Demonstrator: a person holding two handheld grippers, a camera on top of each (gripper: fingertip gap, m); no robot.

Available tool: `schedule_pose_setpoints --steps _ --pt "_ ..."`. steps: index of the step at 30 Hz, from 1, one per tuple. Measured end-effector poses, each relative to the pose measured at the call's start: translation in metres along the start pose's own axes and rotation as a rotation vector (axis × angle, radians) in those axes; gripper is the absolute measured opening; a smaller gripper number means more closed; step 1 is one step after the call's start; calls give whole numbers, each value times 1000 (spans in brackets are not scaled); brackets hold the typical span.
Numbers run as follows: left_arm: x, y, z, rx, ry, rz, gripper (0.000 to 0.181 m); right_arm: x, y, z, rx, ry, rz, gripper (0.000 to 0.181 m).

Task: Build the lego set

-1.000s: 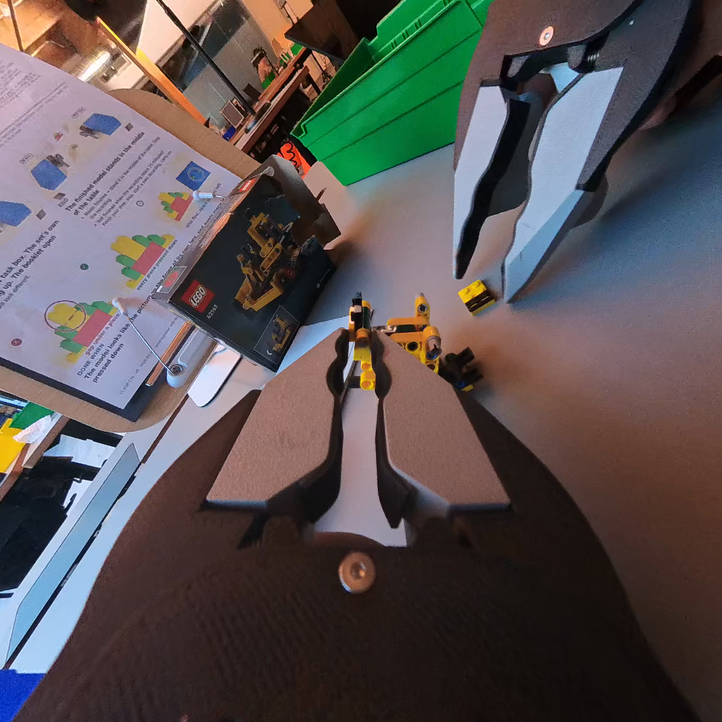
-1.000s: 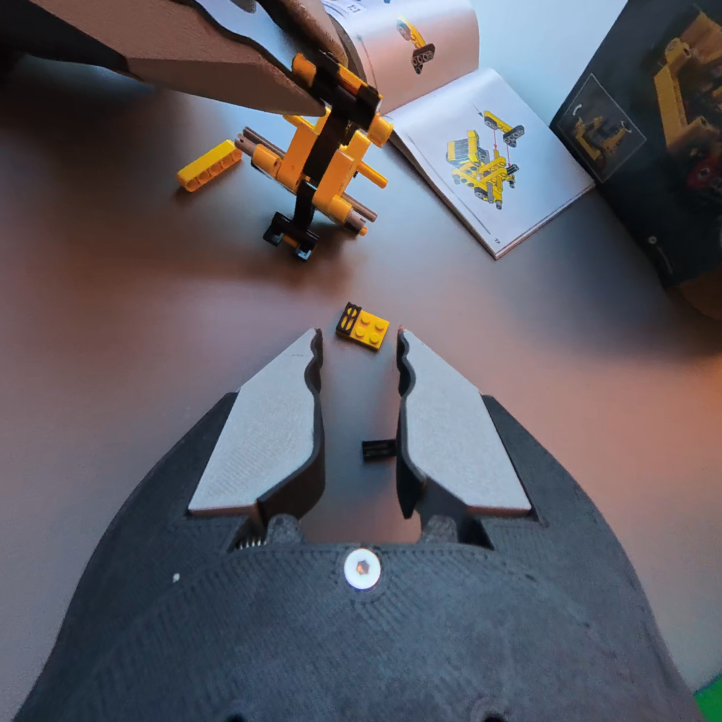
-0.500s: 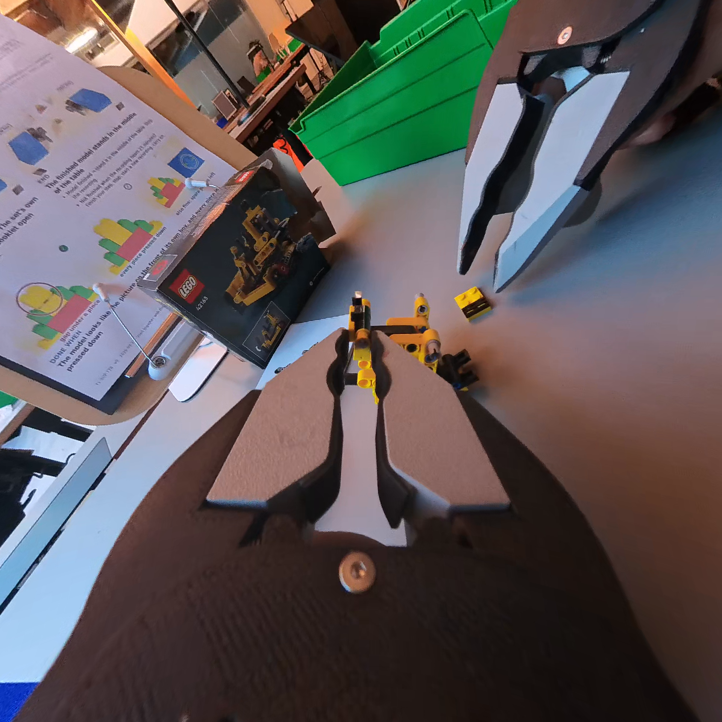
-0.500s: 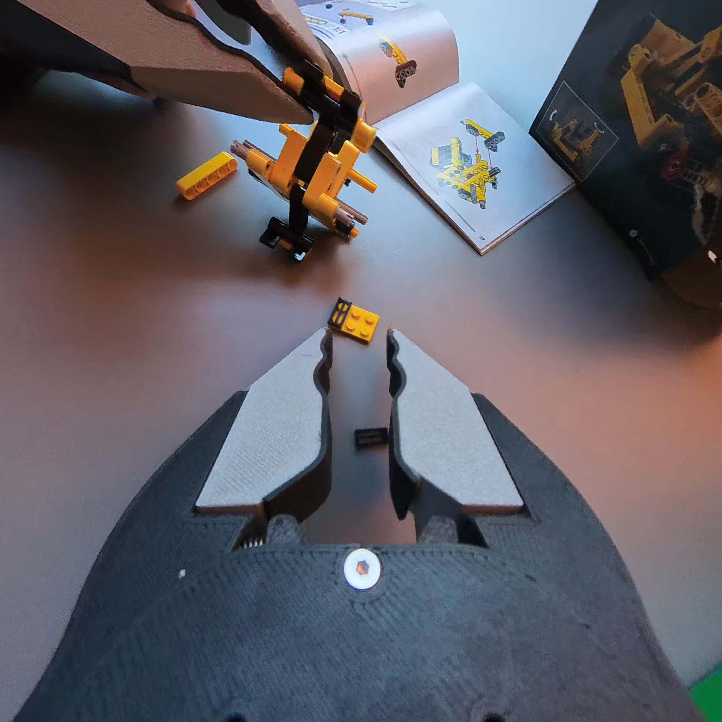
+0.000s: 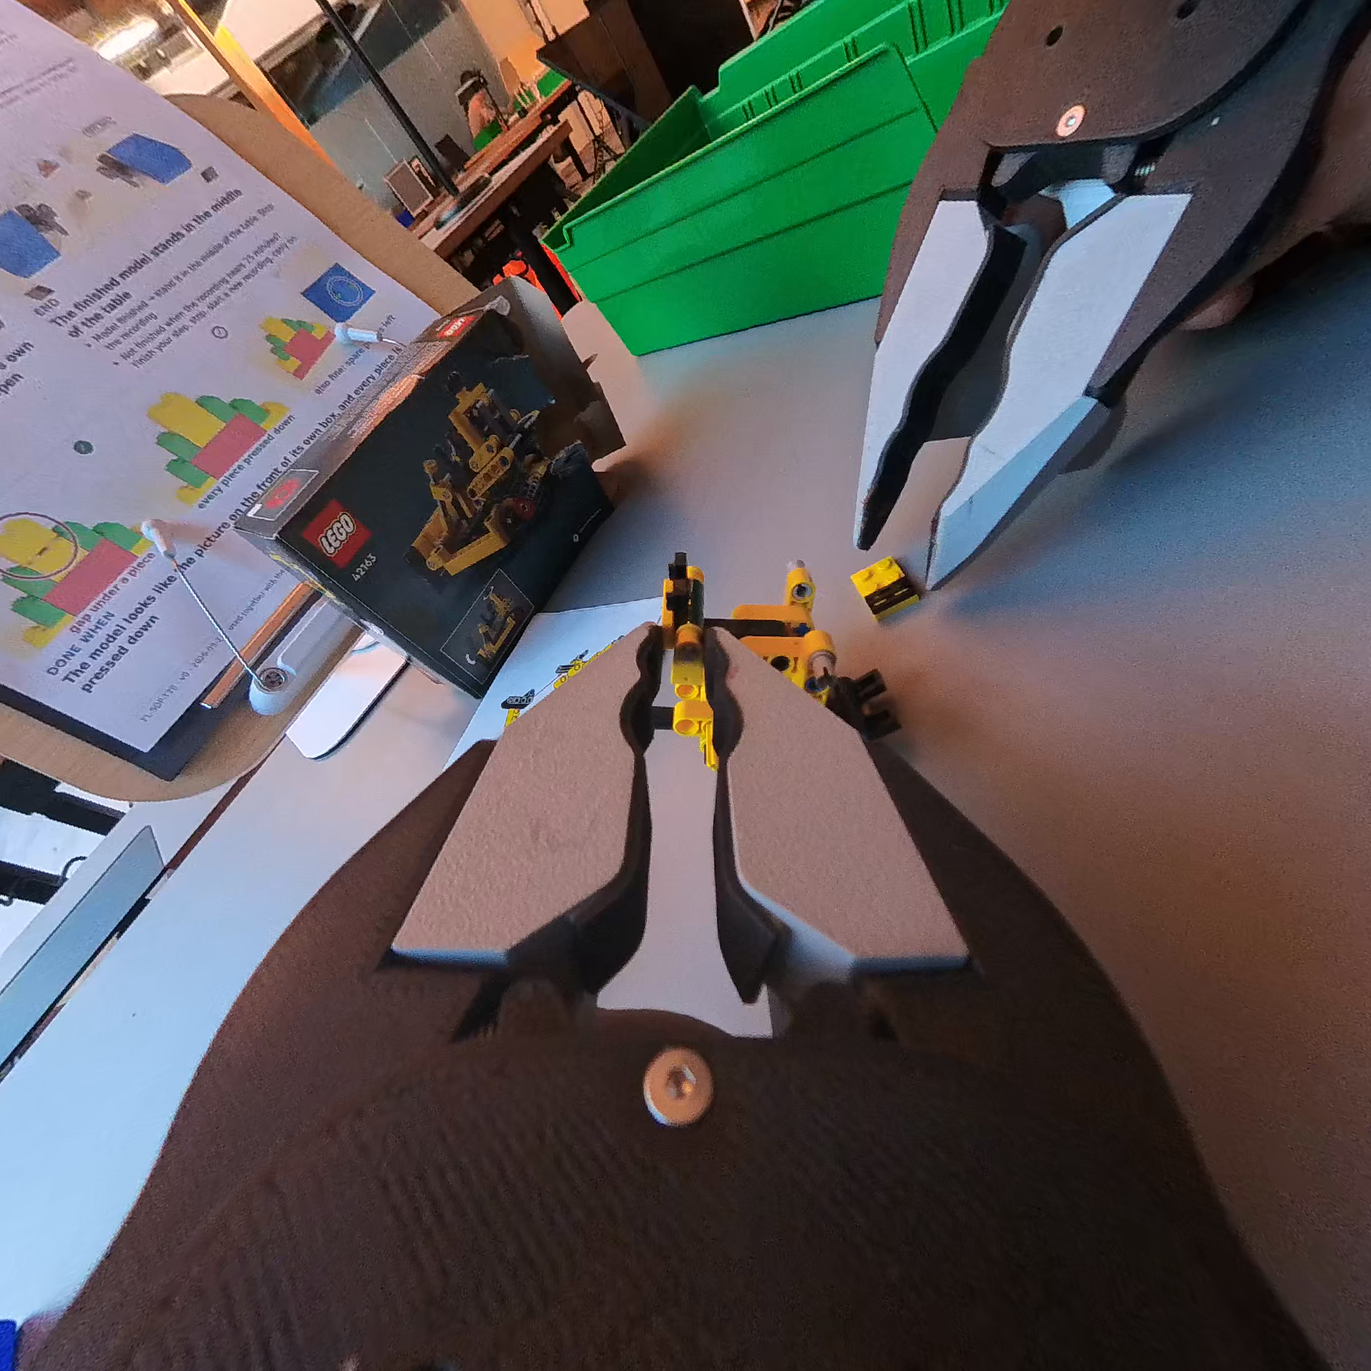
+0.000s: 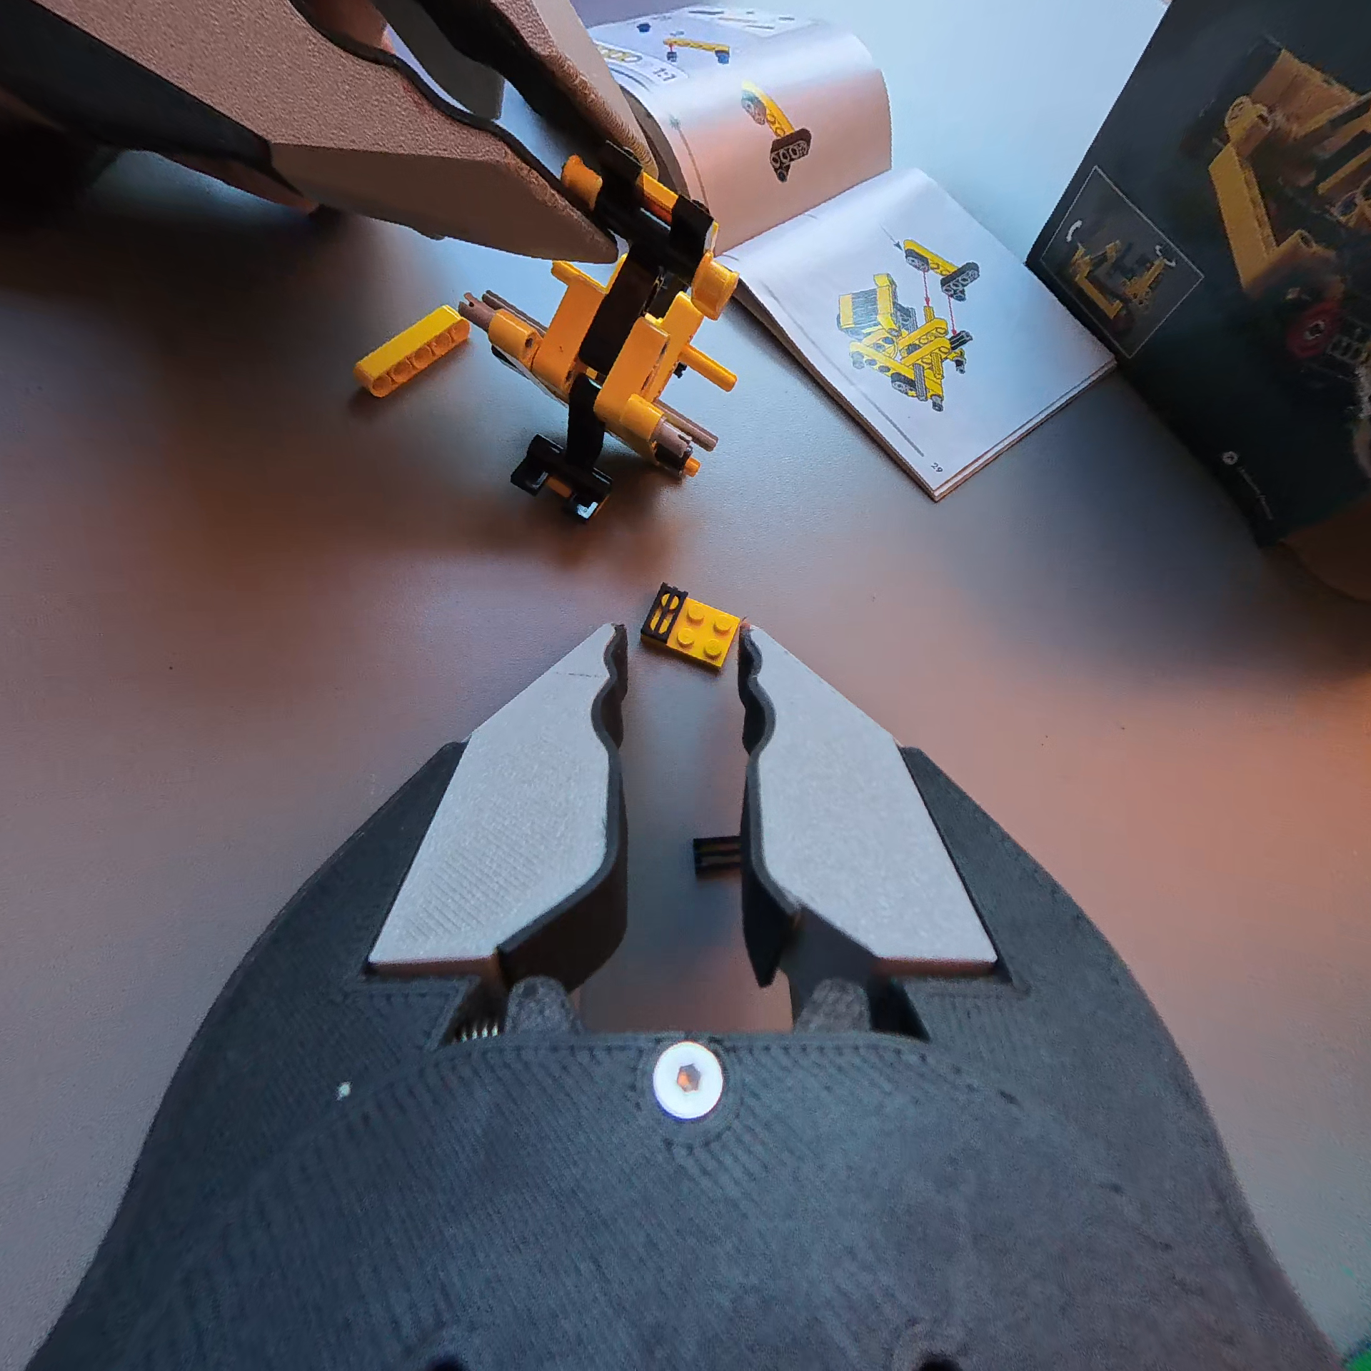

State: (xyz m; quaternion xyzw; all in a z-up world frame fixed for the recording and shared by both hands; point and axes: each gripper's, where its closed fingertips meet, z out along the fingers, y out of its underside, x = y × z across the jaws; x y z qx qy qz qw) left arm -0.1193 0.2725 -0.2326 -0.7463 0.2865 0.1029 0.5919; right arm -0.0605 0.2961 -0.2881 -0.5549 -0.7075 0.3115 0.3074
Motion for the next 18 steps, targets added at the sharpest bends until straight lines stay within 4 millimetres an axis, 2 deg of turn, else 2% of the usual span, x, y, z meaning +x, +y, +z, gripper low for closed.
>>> schedule_pose_setpoints --steps 12,18 --pt "3 -2 0 7 8 17 8 -1 5 5 -40 -12 1 29" --pt "6 -3 0 10 32 10 7 -3 5 5 -42 -14 -14 18"
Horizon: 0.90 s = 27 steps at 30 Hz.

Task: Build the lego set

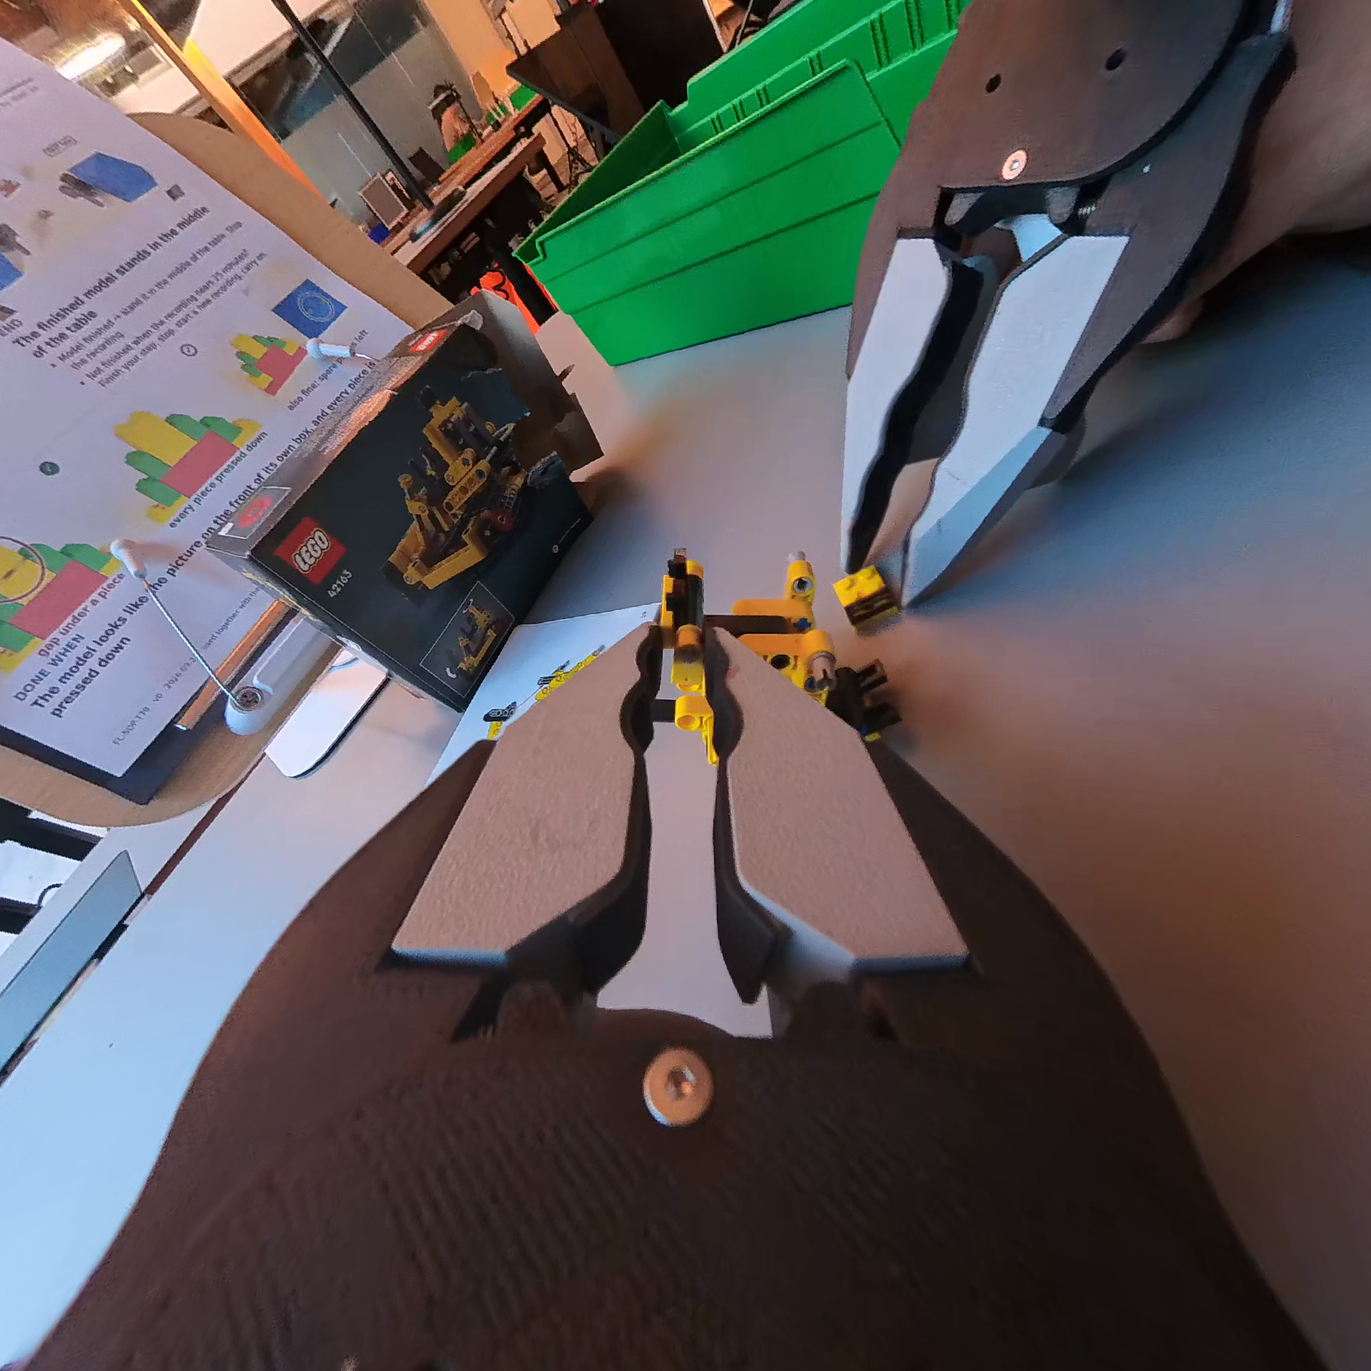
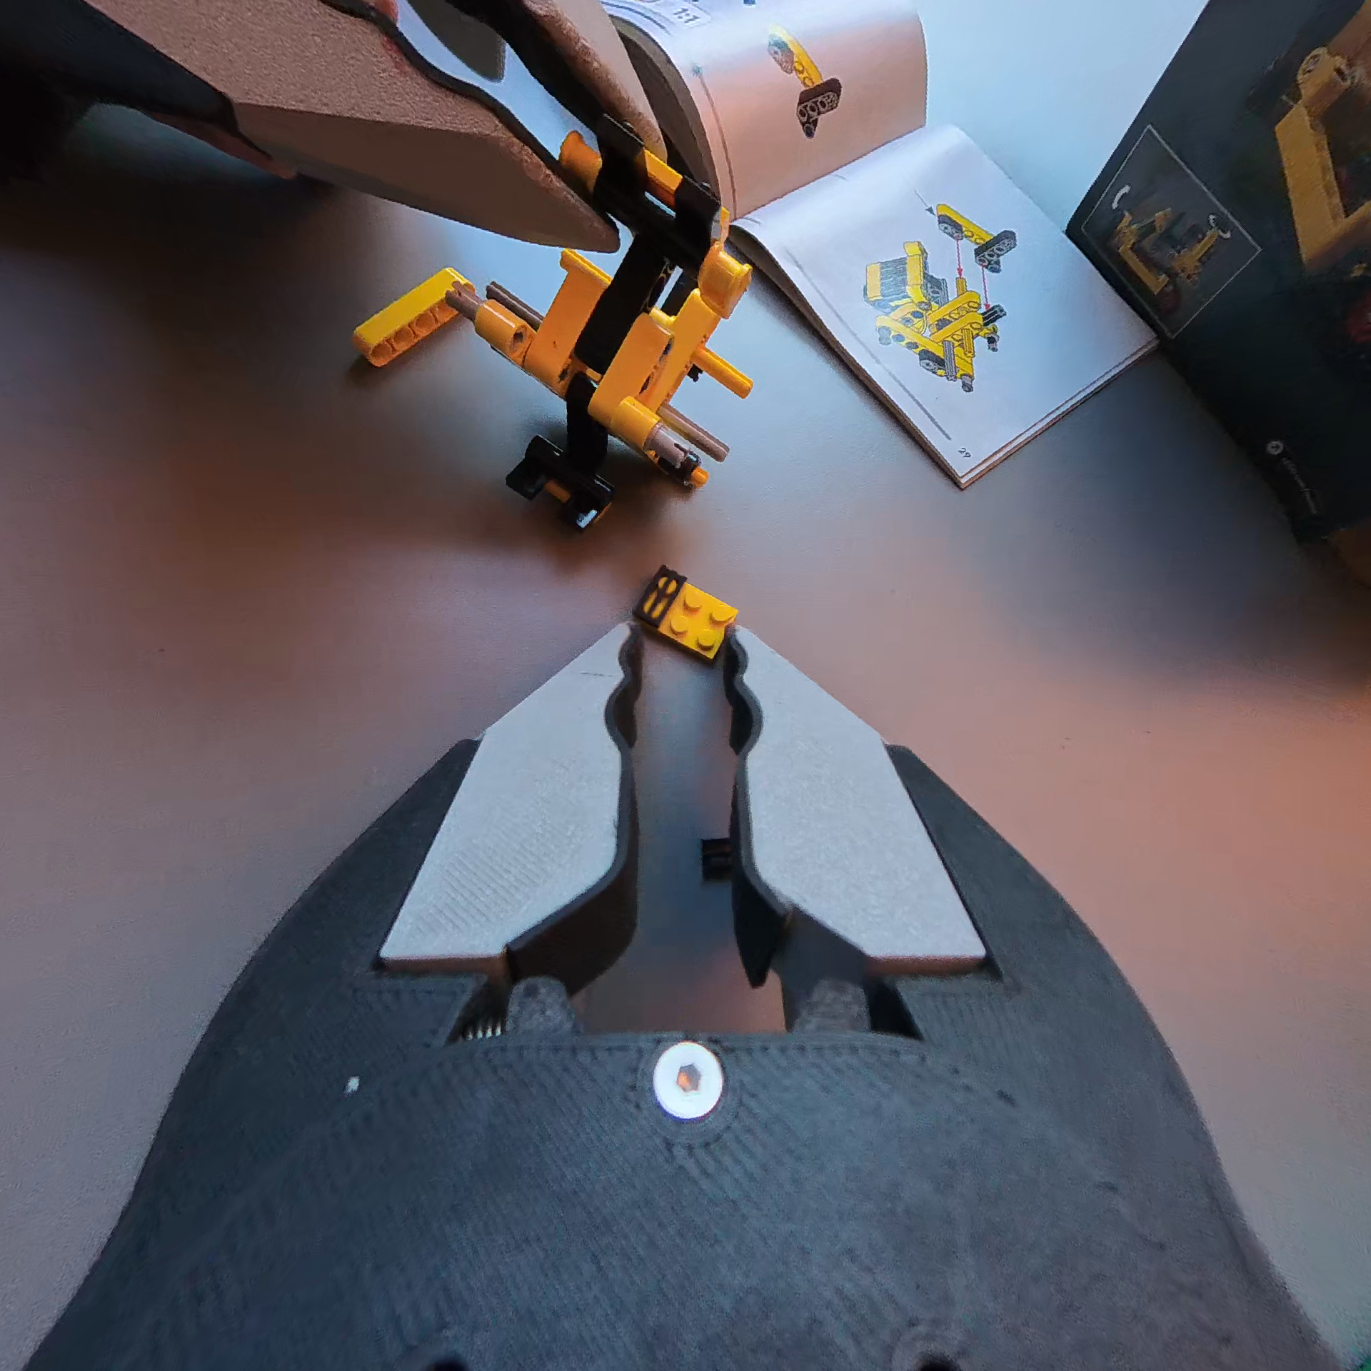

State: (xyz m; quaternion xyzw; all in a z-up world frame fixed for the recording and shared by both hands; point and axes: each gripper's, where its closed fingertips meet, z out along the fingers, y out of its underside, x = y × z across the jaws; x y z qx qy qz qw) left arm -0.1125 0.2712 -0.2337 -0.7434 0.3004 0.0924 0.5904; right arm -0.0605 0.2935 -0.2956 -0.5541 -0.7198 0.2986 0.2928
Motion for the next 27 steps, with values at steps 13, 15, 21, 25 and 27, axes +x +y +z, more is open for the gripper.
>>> schedule_pose_setpoints --steps 13,15,21,25,27 --pt "0 1 0 -7 33 -57 8 1 0 0 1 5 1 22" --pt "0 1 0 -7 33 -60 8 1 0 0 1 9 1 25" --pt "-4 1 0 -9 -22 -7 7 4 -3 3 3 39 29 40" --pt "-5 0 1 -17 -94 145 7 -1 -7 8 4 18 52 40" --pt "-3 -3 1 -14 -111 193 7 -7 -8 9 5 -3 34 28"
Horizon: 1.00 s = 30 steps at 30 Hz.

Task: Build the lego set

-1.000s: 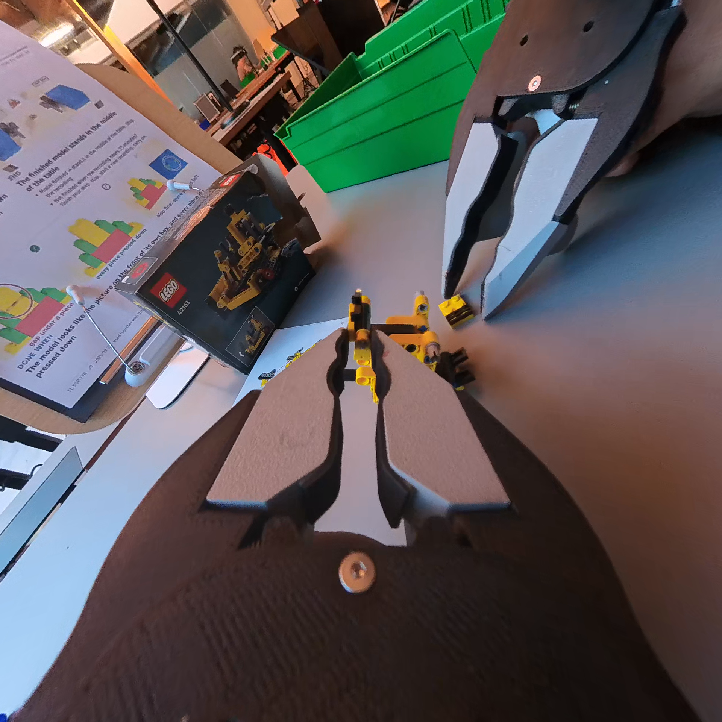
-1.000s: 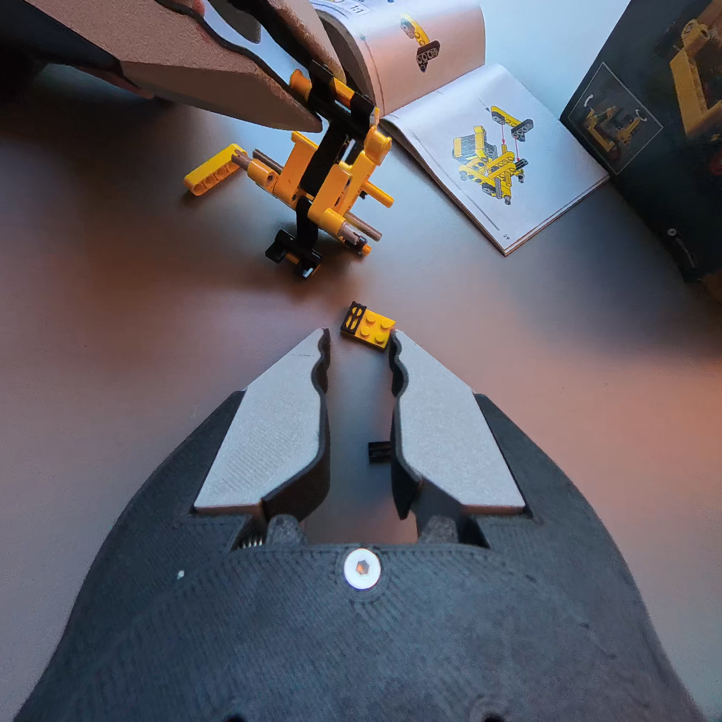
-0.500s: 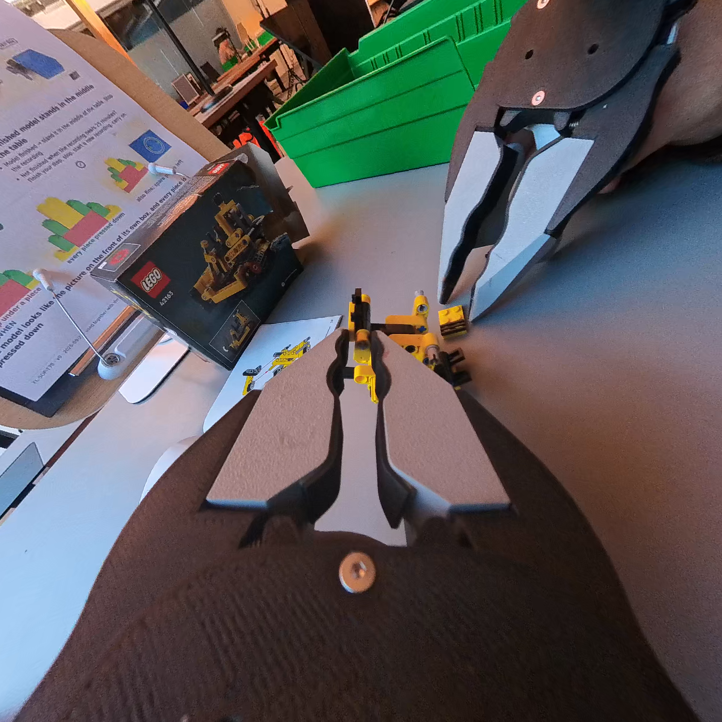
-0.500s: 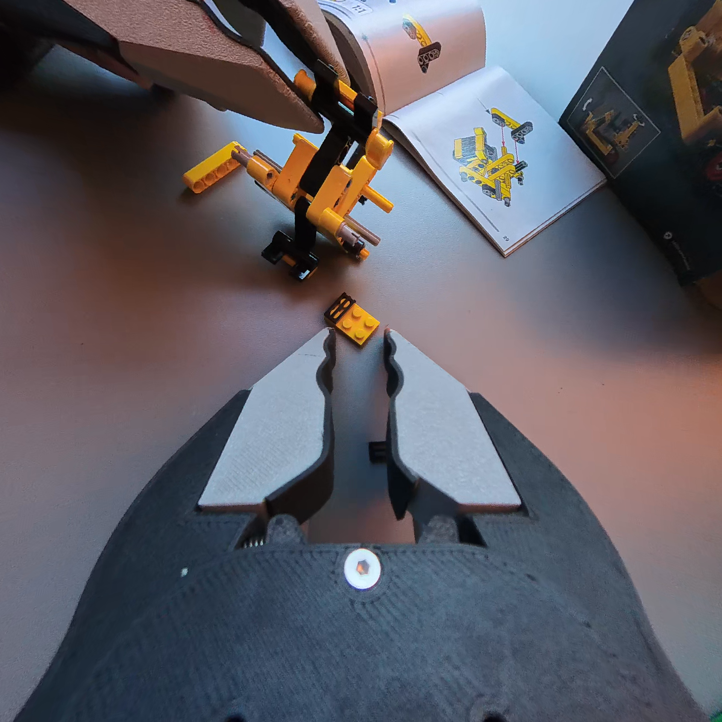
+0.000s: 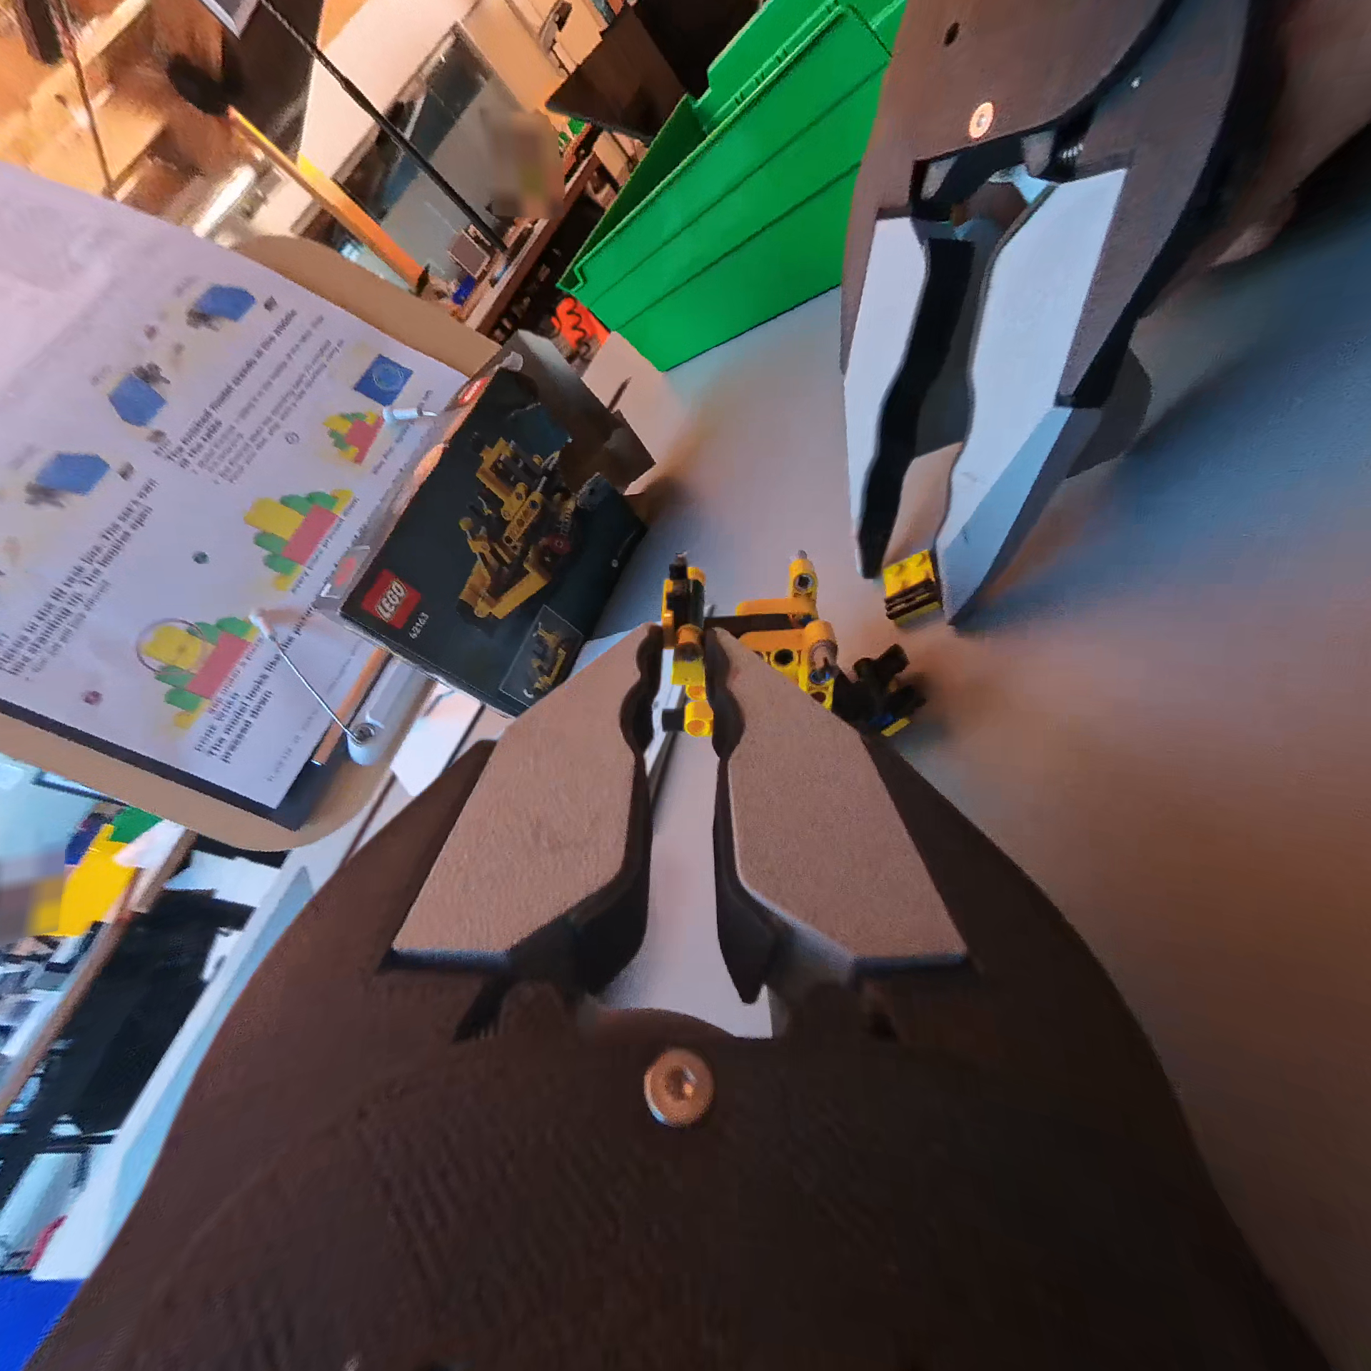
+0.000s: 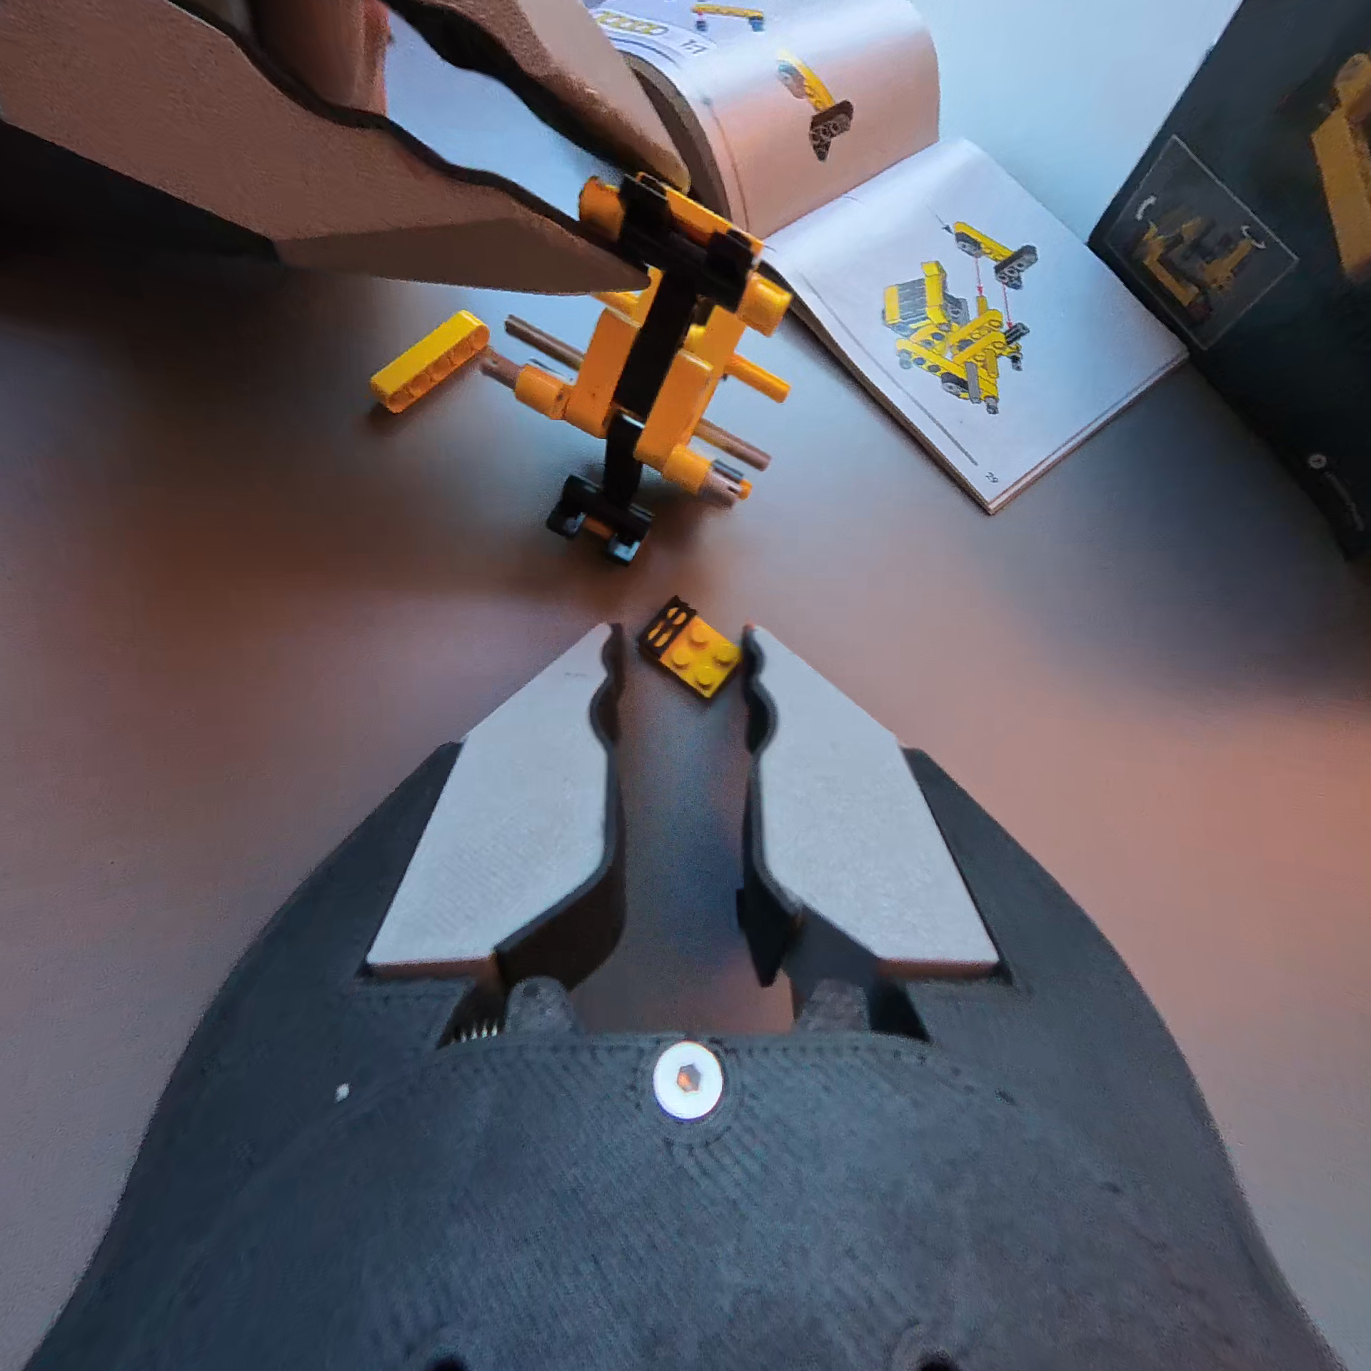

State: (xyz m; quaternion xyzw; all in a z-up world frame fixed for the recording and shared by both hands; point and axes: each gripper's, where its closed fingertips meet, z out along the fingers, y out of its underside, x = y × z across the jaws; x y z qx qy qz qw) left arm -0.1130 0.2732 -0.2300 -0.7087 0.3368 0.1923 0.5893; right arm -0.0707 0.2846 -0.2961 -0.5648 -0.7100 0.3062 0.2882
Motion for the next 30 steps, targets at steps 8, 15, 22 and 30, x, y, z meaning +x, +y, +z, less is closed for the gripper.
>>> schedule_pose_setpoints --steps 8,15,22,30 --pt "-37 -3 -9 16 -236 220 7 3 1 -4 1 29 -36 15" --pt "-20 11 -5 -20 -132 193 7 17 6 -7 -15 101 -53 17" --pt "-11 9 -11 17 -14 -103 40 27 3 -14 25 132 -11 32" --pt "-65 37 -58 -2 51 -508 46 43 -1 -29 101 170 39 35"
